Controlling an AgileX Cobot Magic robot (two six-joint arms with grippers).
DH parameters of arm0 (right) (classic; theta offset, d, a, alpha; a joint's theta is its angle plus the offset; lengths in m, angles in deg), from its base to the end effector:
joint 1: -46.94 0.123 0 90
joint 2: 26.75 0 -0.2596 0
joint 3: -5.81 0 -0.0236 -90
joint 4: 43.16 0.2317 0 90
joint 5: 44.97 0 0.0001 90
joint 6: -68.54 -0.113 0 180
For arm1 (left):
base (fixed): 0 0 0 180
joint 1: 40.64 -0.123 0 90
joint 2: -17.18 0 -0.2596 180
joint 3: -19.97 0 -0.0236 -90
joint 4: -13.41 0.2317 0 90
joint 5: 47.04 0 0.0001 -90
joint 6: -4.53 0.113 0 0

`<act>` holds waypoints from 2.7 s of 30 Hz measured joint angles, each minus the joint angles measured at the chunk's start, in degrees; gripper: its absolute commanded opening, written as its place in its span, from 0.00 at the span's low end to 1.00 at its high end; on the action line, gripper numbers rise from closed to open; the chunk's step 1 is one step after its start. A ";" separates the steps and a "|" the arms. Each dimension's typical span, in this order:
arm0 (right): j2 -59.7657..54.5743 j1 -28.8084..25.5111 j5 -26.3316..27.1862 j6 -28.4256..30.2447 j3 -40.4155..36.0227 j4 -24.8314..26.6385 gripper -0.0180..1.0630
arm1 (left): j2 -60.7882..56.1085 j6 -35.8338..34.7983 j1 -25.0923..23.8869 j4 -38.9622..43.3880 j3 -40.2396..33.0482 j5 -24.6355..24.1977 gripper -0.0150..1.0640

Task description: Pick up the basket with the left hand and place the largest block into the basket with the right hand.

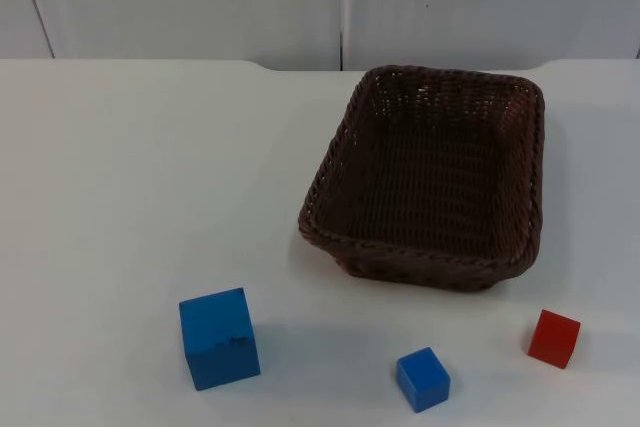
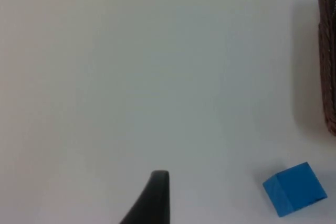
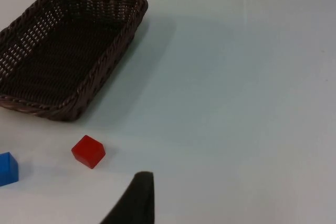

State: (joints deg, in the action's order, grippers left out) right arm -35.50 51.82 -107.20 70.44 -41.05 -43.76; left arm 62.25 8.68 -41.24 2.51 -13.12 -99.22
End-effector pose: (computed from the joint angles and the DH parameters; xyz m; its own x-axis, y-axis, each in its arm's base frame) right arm 0.0212 0.0008 0.2600 -0.4620 -0.0776 -0.8835 -0.0945 0.9948 -0.0380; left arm 0.1245 -0.0156 0.3058 -0.6446 -0.0513 -0.7628 0.0754 0.9886 -0.1302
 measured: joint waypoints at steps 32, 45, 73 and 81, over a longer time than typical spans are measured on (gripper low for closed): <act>0.00 0.00 0.00 0.00 0.00 0.00 0.98 | 22.21 13.39 0.00 -14.77 10.79 4.19 0.81; 0.00 0.00 0.00 0.00 0.00 0.00 0.98 | 35.30 20.70 2.06 -22.94 15.62 5.04 0.81; 0.00 0.00 0.00 0.00 0.00 0.00 0.98 | 77.34 16.76 18.25 -16.12 46.89 3.36 0.81; 0.00 0.00 0.00 0.00 0.00 0.00 0.98 | 86.96 13.14 20.27 -13.63 56.84 -0.07 0.81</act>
State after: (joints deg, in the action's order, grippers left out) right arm -35.50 51.82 -107.20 70.44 -41.05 -43.76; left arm 149.21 21.82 -20.97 -11.12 43.72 -99.29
